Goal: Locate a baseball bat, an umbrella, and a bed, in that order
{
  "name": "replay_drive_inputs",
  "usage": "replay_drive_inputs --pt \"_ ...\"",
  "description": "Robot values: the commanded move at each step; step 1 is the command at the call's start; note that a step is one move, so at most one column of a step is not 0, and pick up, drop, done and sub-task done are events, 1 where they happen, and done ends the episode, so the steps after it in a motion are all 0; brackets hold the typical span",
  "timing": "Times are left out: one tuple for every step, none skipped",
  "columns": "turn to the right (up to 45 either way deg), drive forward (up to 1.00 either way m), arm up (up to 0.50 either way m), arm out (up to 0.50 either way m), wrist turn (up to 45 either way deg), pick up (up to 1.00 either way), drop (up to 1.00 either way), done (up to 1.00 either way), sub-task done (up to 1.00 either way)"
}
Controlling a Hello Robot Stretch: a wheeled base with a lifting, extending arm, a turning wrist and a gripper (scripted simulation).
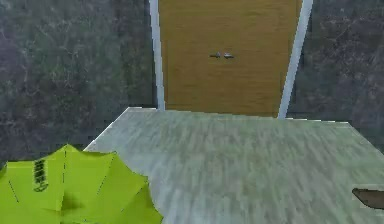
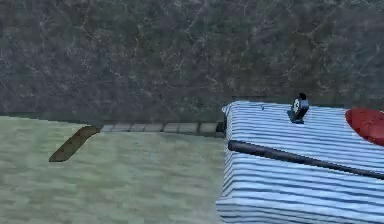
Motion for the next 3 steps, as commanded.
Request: replay_drive_inputs --pt "-39.0 0.0 0.0 0.0 0.0 0.0 0.0 0.0 0.0" --pt "0.0 0.0 0.0 0.0 0.0 0.0 0.0 0.0 1.0" --pt "-45.0 0.0 0.0 0.0 0.0 0.0 0.0 0.0 0.0"
